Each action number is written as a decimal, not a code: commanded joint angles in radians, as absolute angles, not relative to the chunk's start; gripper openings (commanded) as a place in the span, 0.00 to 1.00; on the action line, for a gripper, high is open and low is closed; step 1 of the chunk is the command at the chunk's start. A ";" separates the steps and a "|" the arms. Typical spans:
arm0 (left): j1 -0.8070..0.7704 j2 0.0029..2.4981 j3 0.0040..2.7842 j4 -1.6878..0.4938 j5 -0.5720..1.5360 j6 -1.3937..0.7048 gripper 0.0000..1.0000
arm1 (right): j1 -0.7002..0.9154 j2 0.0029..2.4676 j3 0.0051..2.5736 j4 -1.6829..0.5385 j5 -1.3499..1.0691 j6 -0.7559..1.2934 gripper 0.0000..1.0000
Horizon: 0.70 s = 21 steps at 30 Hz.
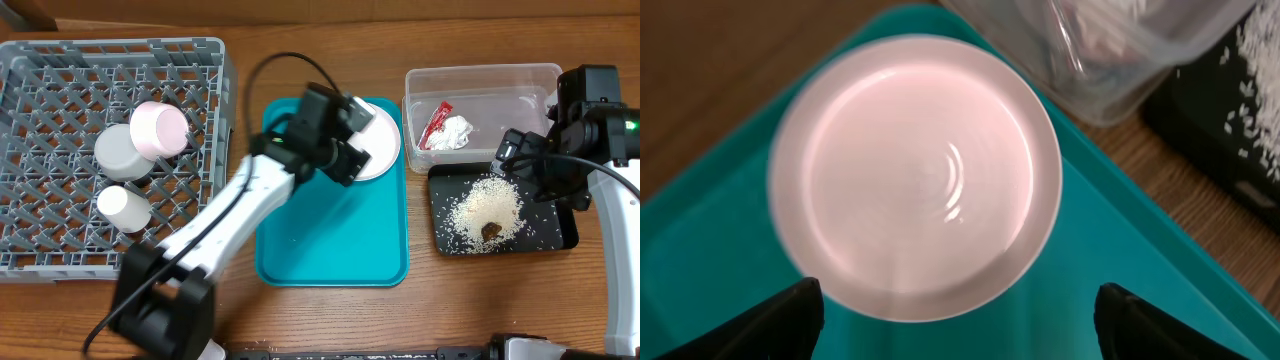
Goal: Sort waste into correct bins and load items into the dishwasher
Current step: 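Grasp the rim of the white plate on the teal tray with the left gripper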
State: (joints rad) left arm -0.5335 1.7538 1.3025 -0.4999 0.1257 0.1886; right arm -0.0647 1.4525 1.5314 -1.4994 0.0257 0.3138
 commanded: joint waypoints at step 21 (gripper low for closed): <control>-0.583 2.016 1.352 -0.683 0.123 0.157 0.04 | -0.067 1.451 1.538 -1.499 0.021 0.311 1.00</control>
